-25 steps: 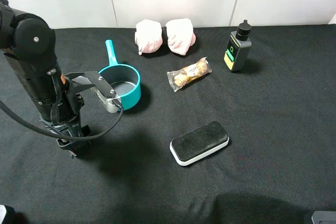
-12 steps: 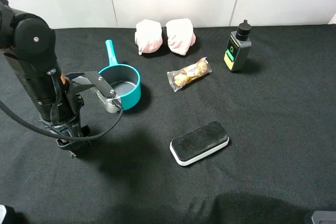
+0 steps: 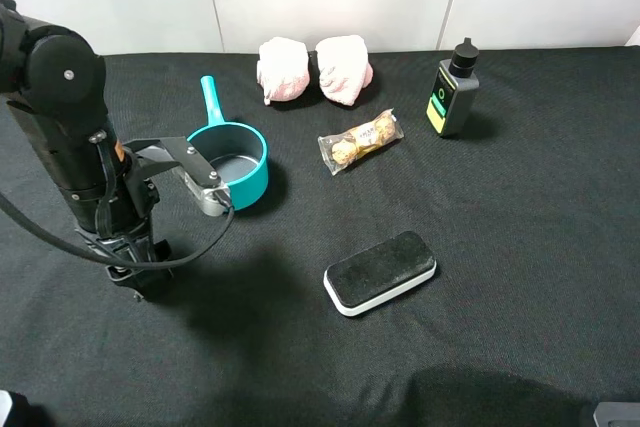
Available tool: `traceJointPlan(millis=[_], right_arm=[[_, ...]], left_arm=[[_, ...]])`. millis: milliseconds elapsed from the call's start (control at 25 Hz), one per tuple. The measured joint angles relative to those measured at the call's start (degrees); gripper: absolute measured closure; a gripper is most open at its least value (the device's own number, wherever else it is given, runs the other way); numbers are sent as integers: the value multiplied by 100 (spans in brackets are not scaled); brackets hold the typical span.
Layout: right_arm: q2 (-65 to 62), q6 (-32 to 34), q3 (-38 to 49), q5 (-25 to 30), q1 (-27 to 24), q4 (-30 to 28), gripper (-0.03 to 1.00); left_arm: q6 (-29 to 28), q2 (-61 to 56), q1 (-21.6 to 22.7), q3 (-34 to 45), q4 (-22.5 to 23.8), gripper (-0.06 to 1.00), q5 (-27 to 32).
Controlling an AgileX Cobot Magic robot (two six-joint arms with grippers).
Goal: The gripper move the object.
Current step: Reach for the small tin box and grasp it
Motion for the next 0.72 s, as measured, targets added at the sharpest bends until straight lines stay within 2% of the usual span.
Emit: traceJointPlan(millis=[720], right_arm=[[0,0,0,0,0,0,27]], left_arm=[[-20,357,0,-52,-26,19,80]])
